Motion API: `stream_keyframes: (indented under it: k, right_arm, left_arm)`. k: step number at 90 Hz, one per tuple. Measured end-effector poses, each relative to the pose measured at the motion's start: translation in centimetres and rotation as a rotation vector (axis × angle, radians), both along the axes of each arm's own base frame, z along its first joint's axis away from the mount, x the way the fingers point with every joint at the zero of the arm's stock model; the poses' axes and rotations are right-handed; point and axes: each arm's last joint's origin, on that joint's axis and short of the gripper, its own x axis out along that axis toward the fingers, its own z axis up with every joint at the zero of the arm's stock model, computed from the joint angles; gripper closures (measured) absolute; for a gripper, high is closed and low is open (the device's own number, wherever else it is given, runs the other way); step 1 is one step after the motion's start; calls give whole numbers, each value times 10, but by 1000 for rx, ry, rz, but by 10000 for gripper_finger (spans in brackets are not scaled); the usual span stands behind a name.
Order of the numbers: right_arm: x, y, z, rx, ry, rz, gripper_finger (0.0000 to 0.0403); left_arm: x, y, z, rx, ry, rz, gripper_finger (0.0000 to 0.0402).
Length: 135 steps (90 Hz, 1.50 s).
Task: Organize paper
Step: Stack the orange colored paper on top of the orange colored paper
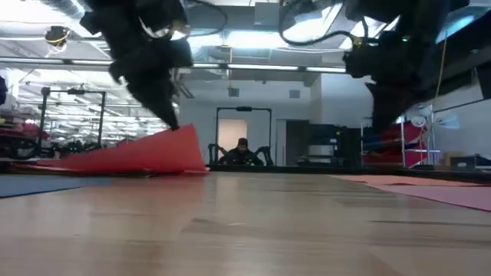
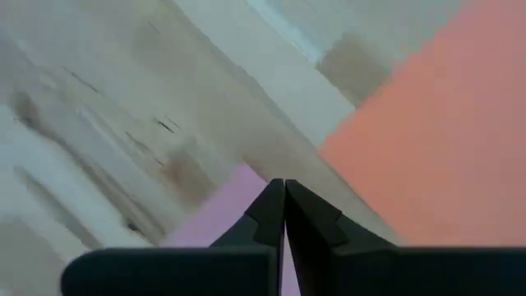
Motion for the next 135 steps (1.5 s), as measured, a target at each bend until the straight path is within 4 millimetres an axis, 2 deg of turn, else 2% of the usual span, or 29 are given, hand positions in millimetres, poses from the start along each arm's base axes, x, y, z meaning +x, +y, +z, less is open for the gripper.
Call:
stream_keyframes:
  k: [15,23,33,42,62,78,91,106,135]
  right_arm:
    - [28,-25,14,164,-327,-131,403]
    - [41,-45,19,248,-483,-273,403]
    - [55,-66,13,435,-577,-365,400]
    - [72,-76,1,580,-643,-387,392]
    - [106,-80,-31,817,-764,-402,346]
    - [118,-83,-54,947,-790,-485,308]
    - [124,-84,-71,1019,-800,-562,300]
    - [126,-86,-79,1020,-835,-642,299]
    - [126,-87,-79,1030,-851,-694,299]
  left_arm:
    - [6,1,5,-24,-78,38,401]
    - [7,1,7,-35,-100,53,401]
    - [8,1,8,-39,-119,58,401]
    - [10,1,10,-43,-149,67,401]
    - [11,1,10,-48,-164,82,401]
    - [11,-1,11,-49,-166,76,401]
    - [11,-1,11,-49,-166,76,401]
    - [12,-1,11,-48,-169,76,401]
    - [12,-1,11,-39,-173,66,401]
